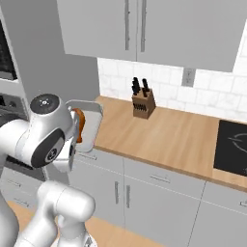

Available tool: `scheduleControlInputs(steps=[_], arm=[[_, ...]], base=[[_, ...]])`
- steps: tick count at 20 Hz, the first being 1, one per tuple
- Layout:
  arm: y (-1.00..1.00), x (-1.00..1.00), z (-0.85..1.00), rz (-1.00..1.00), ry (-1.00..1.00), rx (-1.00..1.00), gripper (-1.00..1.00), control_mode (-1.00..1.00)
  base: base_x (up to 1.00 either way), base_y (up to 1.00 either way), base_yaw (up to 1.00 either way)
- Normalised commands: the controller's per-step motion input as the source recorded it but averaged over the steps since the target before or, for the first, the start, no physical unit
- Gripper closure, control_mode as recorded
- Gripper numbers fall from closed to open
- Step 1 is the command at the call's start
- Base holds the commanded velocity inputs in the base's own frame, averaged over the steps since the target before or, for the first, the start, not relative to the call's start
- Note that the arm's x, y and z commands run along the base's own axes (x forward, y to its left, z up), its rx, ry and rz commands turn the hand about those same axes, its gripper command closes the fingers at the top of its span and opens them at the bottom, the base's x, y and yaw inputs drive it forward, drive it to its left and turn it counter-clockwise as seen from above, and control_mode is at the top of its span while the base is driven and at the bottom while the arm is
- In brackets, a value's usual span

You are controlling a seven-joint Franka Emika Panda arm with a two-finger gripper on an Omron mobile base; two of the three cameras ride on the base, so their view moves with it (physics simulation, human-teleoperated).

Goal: Take the meat container that has the chicken drumstick and place it on the second highest rack of the freezer. Then take the vegetable container that has the garlic and avocado and place it on the highest rack of the freezer.

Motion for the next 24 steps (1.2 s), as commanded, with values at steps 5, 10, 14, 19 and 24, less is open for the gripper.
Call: scheduleControlInputs(steps=[5,10,14,19,24], arm=[[0.0,0.0,0.0,0.0,0.0,0.0,1.0,1.0],[0.0,0.0,0.0,0.0,0.0,0.0,1.0,1.0],[0.0,0.0,0.0,0.0,0.0,0.0,1.0,1.0],[0.0,0.0,0.0,0.0,0.0,0.0,1.0,1.0],[0.0,0.0,0.0,0.0,0.0,0.0,1.0,1.0]], base=[[-0.82,0.88,0.04],[-0.18,1.0,0.0],[0.07,1.0,0.0],[0.36,1.0,0.0],[0.36,1.0,0.0]])
